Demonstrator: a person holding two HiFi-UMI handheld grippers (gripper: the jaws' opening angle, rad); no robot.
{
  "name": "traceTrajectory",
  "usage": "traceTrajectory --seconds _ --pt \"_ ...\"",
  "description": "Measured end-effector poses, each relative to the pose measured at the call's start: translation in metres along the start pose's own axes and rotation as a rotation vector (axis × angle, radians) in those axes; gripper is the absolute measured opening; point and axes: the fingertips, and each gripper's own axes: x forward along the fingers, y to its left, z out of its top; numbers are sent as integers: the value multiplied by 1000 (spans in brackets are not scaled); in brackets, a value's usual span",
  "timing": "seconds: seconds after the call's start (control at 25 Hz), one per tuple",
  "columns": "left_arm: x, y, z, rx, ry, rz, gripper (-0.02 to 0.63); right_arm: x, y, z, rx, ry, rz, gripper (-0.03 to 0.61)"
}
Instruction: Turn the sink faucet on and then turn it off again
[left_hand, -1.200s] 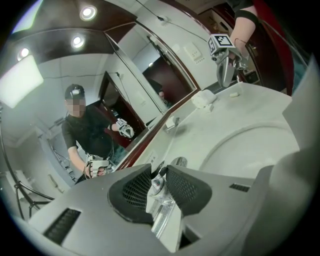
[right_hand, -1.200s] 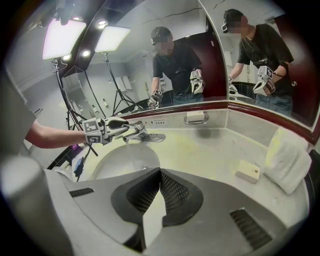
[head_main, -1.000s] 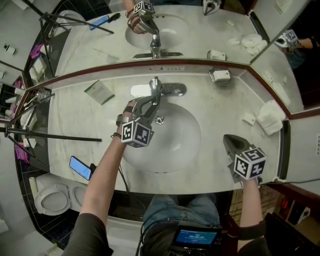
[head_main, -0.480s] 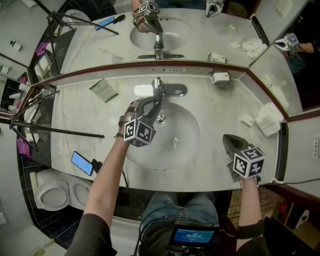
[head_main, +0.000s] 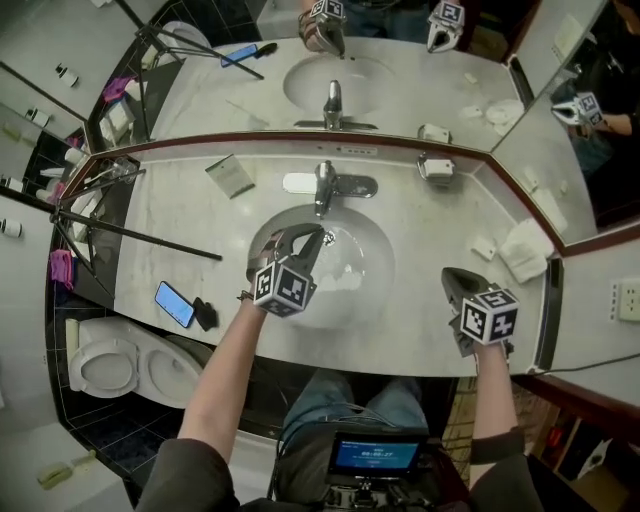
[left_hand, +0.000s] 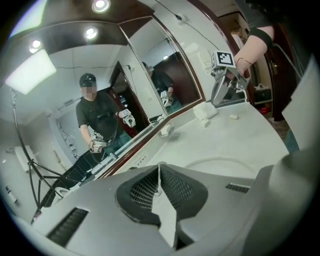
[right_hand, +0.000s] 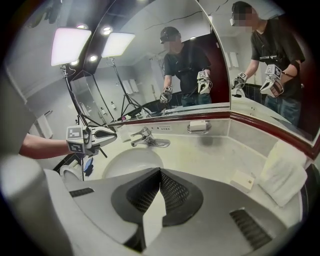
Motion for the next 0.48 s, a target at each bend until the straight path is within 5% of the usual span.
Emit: traceTrajectory --seconds 0.24,0.48 --pt "-36 -8 21 -126 -4 39 0 -11 -5 7 -27 11 20 18" --pt "-65 -2 34 -352 -12 109 0 -21 -15 18 -44 7 32 17"
